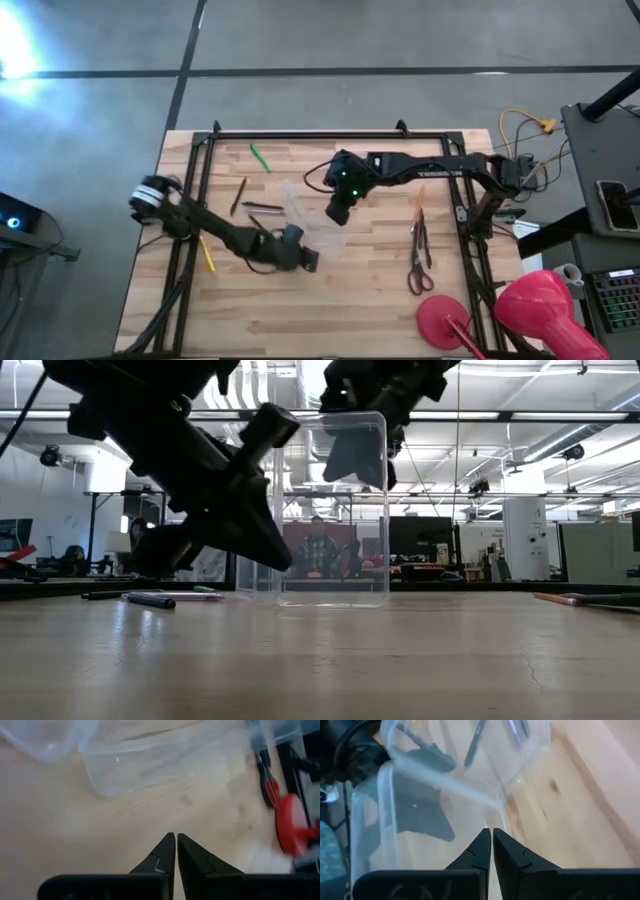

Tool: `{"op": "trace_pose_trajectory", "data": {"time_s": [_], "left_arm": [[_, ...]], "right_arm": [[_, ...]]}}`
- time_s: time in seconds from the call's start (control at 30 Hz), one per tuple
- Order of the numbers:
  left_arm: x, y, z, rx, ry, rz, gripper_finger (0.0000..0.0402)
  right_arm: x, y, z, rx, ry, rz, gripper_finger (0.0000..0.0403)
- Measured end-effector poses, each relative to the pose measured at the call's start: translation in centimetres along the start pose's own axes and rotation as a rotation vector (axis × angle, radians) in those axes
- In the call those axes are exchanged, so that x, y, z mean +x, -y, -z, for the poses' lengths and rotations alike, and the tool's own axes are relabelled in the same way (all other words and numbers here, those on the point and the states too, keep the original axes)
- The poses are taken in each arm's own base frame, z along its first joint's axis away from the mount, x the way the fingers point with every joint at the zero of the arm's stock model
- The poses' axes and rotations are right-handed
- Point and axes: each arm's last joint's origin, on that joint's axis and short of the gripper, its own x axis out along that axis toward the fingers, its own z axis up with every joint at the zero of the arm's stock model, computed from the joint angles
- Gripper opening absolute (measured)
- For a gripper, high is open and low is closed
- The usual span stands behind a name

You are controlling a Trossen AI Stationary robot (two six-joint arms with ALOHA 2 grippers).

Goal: Pick & place school supplies into a supply box
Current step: Prepare the transparent supply box

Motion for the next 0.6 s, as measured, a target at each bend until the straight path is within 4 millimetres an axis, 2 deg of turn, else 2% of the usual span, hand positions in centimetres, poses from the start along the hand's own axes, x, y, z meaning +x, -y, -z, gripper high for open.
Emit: {"op": "trace_pose_trajectory", "data": {"time_s": [0.13,0.23,0.33,0.43,0.53,0.6], "left_arm": [[1.5,1.0,2.3,-0.059,0.101,-0.010,0.0003],[3.1,1.0,3.4,-0.066,0.158,-0.035,0.0003],[4.5,0.6,4.0,-0.063,0.245,-0.083,0.0003],[5.0,0.4,4.1,-0.100,0.334,-0.133,0.0003],[4.7,0.6,4.2,-0.089,0.338,-0.164,0.0003],[3.9,0.8,4.8,-0.019,0.315,-0.197,0.0003]], "right_arm": [[-0.4,0.2,0.8,0.012,-0.020,0.007,0.0013],[0.0,-0.6,1.8,0.012,-0.047,-0.003,0.0013],[0.5,-2.9,3.1,-0.022,-0.083,-0.063,0.0013],[1.2,-5.6,4.6,-0.071,-0.108,-0.115,0.0013],[1.4,-7.6,5.7,-0.102,-0.123,-0.130,0.0013],[1.5,-8.4,6.4,-0.097,-0.111,-0.102,0.0013]]}}
